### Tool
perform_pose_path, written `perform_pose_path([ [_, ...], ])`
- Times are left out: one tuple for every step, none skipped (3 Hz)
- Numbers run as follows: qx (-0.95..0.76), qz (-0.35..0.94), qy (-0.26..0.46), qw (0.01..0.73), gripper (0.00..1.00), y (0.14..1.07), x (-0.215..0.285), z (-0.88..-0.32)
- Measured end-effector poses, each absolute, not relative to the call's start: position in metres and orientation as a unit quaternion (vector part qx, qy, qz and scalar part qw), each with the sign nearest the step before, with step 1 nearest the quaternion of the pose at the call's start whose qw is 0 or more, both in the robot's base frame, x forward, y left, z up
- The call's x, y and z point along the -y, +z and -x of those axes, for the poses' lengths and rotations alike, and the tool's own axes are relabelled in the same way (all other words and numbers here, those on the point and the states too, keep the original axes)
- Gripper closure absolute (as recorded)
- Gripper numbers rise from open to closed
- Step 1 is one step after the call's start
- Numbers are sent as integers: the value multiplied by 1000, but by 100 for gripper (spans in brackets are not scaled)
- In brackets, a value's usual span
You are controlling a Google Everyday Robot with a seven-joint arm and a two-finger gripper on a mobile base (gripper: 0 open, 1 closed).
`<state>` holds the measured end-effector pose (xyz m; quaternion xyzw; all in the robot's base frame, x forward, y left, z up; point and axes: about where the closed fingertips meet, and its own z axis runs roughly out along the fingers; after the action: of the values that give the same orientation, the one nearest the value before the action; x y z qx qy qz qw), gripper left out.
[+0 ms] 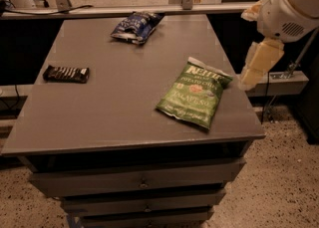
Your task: Move blue chip bag near green jalapeno chip bag
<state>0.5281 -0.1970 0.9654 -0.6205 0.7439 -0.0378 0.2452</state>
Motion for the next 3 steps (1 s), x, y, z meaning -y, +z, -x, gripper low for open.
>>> perform_pose_path([
  [-719, 627, -36, 299, 0, 970, 174, -591],
  [-704, 618, -9, 350, 0, 976, 154, -650],
  [-701, 590, 36, 398, 0, 982, 128, -692],
])
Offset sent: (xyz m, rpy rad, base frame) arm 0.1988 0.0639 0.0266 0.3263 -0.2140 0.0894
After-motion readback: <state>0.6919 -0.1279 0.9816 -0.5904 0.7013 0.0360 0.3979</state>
